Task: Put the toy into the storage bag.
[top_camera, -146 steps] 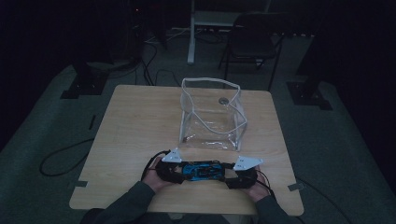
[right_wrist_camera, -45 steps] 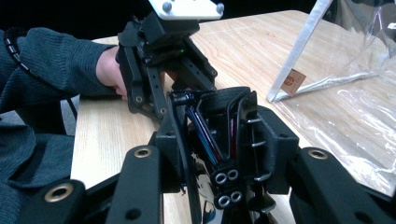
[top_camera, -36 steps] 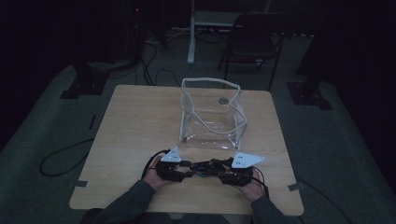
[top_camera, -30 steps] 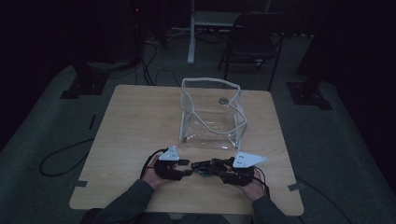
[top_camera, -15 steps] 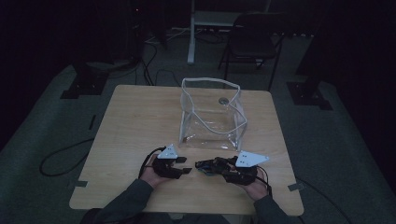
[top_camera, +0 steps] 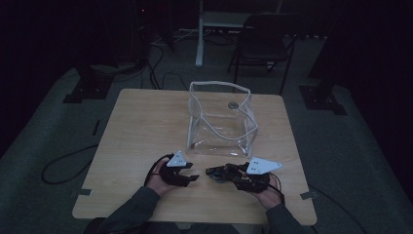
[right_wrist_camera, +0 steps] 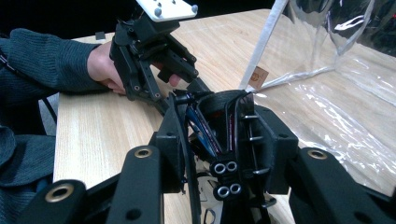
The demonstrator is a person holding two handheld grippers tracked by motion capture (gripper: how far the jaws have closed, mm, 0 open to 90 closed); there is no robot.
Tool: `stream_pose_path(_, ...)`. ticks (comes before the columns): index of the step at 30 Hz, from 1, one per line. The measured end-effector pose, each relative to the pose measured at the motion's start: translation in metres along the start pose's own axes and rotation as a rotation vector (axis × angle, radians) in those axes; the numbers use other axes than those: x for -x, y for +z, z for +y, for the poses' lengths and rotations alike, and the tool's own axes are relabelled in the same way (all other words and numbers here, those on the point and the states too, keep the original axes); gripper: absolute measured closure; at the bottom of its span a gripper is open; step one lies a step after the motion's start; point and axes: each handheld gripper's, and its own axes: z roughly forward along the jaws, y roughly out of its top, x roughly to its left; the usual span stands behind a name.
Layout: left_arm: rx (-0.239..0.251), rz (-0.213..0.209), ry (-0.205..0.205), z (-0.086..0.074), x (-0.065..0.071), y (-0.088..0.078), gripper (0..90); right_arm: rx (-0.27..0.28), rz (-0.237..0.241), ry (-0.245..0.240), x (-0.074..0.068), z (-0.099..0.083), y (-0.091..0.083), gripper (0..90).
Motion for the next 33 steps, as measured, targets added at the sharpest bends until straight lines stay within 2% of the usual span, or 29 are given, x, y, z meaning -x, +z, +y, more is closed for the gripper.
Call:
stream_pose_path(15, -0.009, 0.015, -0.017, 0.000, -0.001, 0.001, 41.6, 0.015, -0.030, -0.015, 0.005, 0.008, -0.011, 59.5)
stream_pose_path(22, -0.022, 0.024, -0.005, 0.001, 0.000, 0.002, 41.6, 0.019, -0.047, -0.036, 0.006, 0.015, -0.015, 59.5)
stream_pose_path(33, -0.036, 0.028, -0.013, 0.001, 0.000, 0.003, 40.8, 0.031, -0.063, -0.035, 0.007, 0.018, -0.021, 59.5)
